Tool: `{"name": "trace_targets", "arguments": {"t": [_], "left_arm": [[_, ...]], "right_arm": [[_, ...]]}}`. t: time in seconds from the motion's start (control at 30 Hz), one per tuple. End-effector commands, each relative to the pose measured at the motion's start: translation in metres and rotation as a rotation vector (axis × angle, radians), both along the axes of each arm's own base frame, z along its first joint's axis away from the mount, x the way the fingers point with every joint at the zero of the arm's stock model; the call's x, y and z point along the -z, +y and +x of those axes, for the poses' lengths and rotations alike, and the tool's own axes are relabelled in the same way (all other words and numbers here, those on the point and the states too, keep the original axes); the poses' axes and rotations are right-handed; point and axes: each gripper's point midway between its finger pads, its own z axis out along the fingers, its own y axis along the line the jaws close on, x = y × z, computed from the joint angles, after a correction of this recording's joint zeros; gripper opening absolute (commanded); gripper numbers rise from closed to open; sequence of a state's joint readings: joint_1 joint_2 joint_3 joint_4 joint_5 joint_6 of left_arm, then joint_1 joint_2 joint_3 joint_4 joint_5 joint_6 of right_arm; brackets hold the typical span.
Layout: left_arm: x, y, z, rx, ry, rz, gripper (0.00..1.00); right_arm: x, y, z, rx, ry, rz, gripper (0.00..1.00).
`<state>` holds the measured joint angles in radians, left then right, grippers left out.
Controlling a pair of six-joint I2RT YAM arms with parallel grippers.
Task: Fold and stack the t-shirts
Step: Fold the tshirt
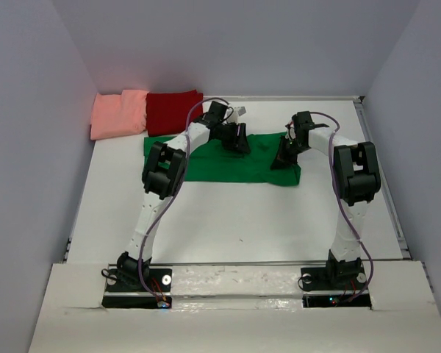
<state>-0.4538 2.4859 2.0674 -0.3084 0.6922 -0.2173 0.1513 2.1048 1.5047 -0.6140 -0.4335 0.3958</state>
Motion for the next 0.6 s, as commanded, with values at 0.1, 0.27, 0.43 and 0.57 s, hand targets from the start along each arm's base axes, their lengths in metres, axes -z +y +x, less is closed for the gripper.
{"name": "trace_targets", "arguments": {"t": [0.1,0.27,0.43,0.57], "left_arm": [[-0.013,-0.008,0.008,0.036,-0.040,-0.032,0.55],[-0.016,-0.012,0.012,0.037,-0.045,-0.047,0.54],[-0.022,-0.017,0.015,0.042,-0.048,-0.086,0.52],[-0.022,-0.021,0.016,0.051,-0.042,-0.103,0.43]], "right_arm": [[-0.004,-0.004,0.001,-0.007,-0.017,-0.033,0.00],[-0.004,-0.004,-0.001,-0.007,-0.013,-0.035,0.00],[-0.002,-0.005,-0.003,-0.007,-0.008,-0.038,0.00],[-0.001,-0.005,-0.004,-0.008,-0.005,-0.038,0.00]]}}
